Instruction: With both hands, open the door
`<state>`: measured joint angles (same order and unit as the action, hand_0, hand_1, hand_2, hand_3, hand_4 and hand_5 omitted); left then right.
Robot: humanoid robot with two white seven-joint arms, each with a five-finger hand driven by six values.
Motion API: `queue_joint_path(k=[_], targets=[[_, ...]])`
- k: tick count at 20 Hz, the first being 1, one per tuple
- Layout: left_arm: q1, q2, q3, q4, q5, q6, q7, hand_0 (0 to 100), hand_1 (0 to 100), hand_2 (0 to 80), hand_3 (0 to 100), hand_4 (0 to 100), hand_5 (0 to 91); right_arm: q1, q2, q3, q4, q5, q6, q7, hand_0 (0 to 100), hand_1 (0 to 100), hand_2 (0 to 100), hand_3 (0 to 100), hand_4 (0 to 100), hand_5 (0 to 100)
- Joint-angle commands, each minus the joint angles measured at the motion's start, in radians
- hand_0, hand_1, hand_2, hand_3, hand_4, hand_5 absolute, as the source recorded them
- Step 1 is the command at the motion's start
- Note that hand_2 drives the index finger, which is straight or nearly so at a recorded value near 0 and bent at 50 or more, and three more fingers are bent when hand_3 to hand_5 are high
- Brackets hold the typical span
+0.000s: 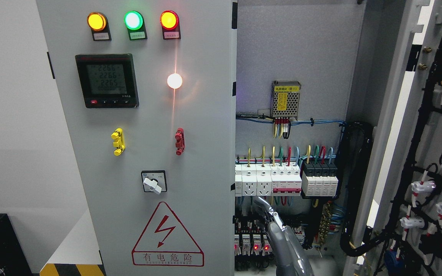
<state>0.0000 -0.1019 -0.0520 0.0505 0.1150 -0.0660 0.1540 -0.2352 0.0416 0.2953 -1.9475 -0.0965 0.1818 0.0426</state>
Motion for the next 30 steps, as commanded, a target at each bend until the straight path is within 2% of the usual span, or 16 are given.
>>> queue_joint_path(k=[1, 3, 6, 11, 15, 19, 30], targets=[[0.009, -0.001, 0.000, 0.000, 0.000, 0.000, -0.001, 0, 0, 0.0, 0, 0, 0.0, -0.108, 0.058, -0.011, 0.107, 0.000, 0.015, 0.000, 19, 0, 0, 0, 0, 0], [0.009, -0.001, 0.000, 0.000, 0.000, 0.000, -0.001, 0, 0, 0.0, 0, 0, 0.0, -0.137, 0.058, -0.019, 0.139, 0.000, 0.015, 0.000, 19, 0, 0, 0, 0, 0], [0.009, -0.001, 0.000, 0.000, 0.000, 0.000, -0.001, 0, 0, 0.0, 0, 0, 0.0, -0.182, 0.063, -0.062, 0.180, 0.000, 0.015, 0.000, 19, 0, 0, 0, 0, 0], [0.009, -0.001, 0.000, 0.000, 0.000, 0.000, -0.001, 0, 0, 0.0, 0, 0, 0.0, -0.246, 0.061, -0.070, 0.252, 0.000, 0.016, 0.000, 19, 0, 0, 0, 0, 0], [0.009, -0.001, 0.000, -0.001, 0.000, 0.000, -0.001, 0, 0, 0.0, 0, 0, 0.0, -0.275, 0.061, -0.073, 0.295, 0.000, 0.019, 0.000, 19, 0, 0, 0, 0, 0], [0.009, -0.001, 0.000, 0.000, 0.000, 0.000, -0.001, 0, 0, 0.0, 0, 0, 0.0, -0.296, 0.057, -0.071, 0.300, 0.000, 0.059, 0.002, 19, 0, 0, 0, 0, 0], [0.009, -0.001, 0.000, -0.001, 0.000, 0.000, -0.001, 0, 0, 0.0, 0, 0, 0.0, -0.335, 0.050, -0.071, 0.328, -0.003, 0.059, 0.005, 19, 0, 0, 0, 0, 0]])
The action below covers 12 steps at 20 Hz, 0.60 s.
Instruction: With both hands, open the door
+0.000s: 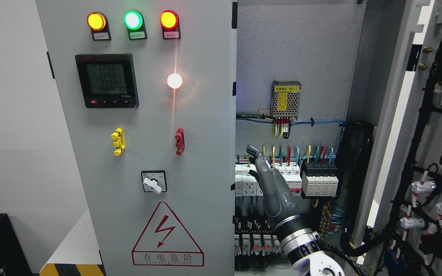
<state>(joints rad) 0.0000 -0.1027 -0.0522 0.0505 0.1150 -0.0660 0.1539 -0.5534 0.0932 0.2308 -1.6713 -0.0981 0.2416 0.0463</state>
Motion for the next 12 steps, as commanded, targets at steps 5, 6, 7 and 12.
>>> queue_joint_path(k=[5, 6, 7, 12], targets=[[0.009, 0.000, 0.000, 0.000, 0.000, 0.000, -0.001, 0, 0, 0.0, 0, 0, 0.0, -0.019, -0.001, -0.004, 0.058, -0.003, -0.001, 0.004, 19, 0, 0, 0, 0, 0], [0.009, 0.000, 0.000, 0.000, 0.000, 0.000, -0.001, 0, 0, 0.0, 0, 0, 0.0, -0.019, -0.001, -0.004, 0.064, -0.005, -0.002, 0.004, 19, 0, 0, 0, 0, 0], [0.009, 0.000, 0.000, 0.000, 0.000, 0.000, -0.001, 0, 0, 0.0, 0, 0, 0.0, -0.020, -0.001, -0.005, 0.070, -0.026, -0.001, 0.004, 19, 0, 0, 0, 0, 0], [0.009, 0.000, 0.000, 0.000, 0.000, 0.000, -0.001, 0, 0, 0.0, 0, 0, 0.0, -0.023, -0.016, -0.004, 0.073, -0.123, -0.001, 0.004, 19, 0, 0, 0, 0, 0]])
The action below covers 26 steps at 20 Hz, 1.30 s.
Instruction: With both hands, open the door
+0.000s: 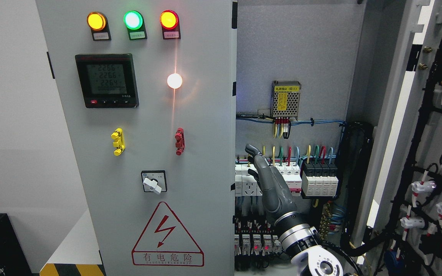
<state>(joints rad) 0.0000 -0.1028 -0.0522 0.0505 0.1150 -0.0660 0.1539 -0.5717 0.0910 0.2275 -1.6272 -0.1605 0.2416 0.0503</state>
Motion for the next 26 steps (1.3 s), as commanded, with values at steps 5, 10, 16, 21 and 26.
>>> queue_joint_path(k=[5, 10, 16, 21, 26], targets=[[0.009, 0.000, 0.000, 0.000, 0.000, 0.000, -0.001, 0, 0, 0.0, 0, 0, 0.0, -0.033, -0.016, -0.002, 0.041, -0.066, 0.001, 0.003, 19, 0, 0, 0, 0, 0], [0.009, 0.000, 0.000, -0.001, 0.000, 0.000, -0.001, 0, 0, 0.0, 0, 0, 0.0, -0.046, -0.019, 0.000, 0.046, -0.137, 0.002, 0.005, 19, 0, 0, 0, 0, 0], [0.009, 0.000, 0.000, 0.000, 0.000, 0.000, -0.001, 0, 0, 0.0, 0, 0, 0.0, -0.065, -0.033, 0.004, 0.058, -0.171, 0.004, 0.026, 19, 0, 0, 0, 0, 0], [0.009, 0.000, 0.000, 0.000, 0.000, 0.000, -0.001, 0, 0, 0.0, 0, 0, 0.0, -0.080, -0.045, 0.000, 0.078, -0.201, 0.018, 0.059, 19, 0, 0, 0, 0, 0], [0.009, 0.000, 0.000, 0.000, 0.000, 0.000, -0.001, 0, 0, 0.0, 0, 0, 0.0, -0.089, -0.054, -0.002, 0.102, -0.243, 0.018, 0.079, 19, 0, 0, 0, 0, 0]])
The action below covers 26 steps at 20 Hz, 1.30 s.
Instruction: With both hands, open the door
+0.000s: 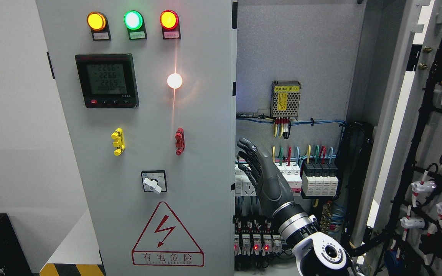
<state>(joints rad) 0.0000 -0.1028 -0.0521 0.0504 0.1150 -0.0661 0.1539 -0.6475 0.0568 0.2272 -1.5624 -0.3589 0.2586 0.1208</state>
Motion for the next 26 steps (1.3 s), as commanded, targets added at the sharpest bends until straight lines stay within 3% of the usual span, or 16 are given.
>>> queue_joint_path(k=[1, 7, 10, 13, 17, 22, 26], targets=[[0.009, 0.000, 0.000, 0.000, 0.000, 0.000, -0.001, 0, 0, 0.0, 0, 0, 0.0, -0.015, -0.023, 0.000, 0.038, -0.060, 0.001, 0.008, 19, 0, 0, 0, 0, 0], [0.009, 0.000, 0.000, 0.000, 0.000, 0.000, -0.001, 0, 0, 0.0, 0, 0, 0.0, -0.037, -0.084, 0.001, 0.074, -0.137, 0.001, 0.010, 19, 0, 0, 0, 0, 0], [0.009, 0.000, 0.000, 0.000, 0.000, 0.000, -0.001, 0, 0, 0.0, 0, 0, 0.0, -0.049, -0.086, 0.006, 0.088, -0.137, 0.001, 0.017, 19, 0, 0, 0, 0, 0], [0.009, 0.000, 0.000, 0.000, 0.000, 0.000, -0.001, 0, 0, 0.0, 0, 0, 0.0, -0.049, -0.086, 0.006, 0.094, -0.137, 0.001, 0.075, 19, 0, 0, 0, 0, 0], [0.009, 0.000, 0.000, 0.000, 0.000, 0.000, -0.001, 0, 0, 0.0, 0, 0, 0.0, -0.050, -0.091, 0.004, 0.114, -0.137, -0.001, 0.080, 19, 0, 0, 0, 0, 0], [0.009, 0.000, 0.000, 0.000, 0.000, 0.000, -0.001, 0, 0, 0.0, 0, 0, 0.0, -0.061, -0.129, 0.003, 0.127, -0.138, -0.001, 0.118, 19, 0, 0, 0, 0, 0], [0.009, 0.000, 0.000, 0.000, 0.000, 0.000, -0.001, 0, 0, 0.0, 0, 0, 0.0, -0.063, -0.132, 0.000, 0.137, -0.138, -0.001, 0.122, 19, 0, 0, 0, 0, 0]])
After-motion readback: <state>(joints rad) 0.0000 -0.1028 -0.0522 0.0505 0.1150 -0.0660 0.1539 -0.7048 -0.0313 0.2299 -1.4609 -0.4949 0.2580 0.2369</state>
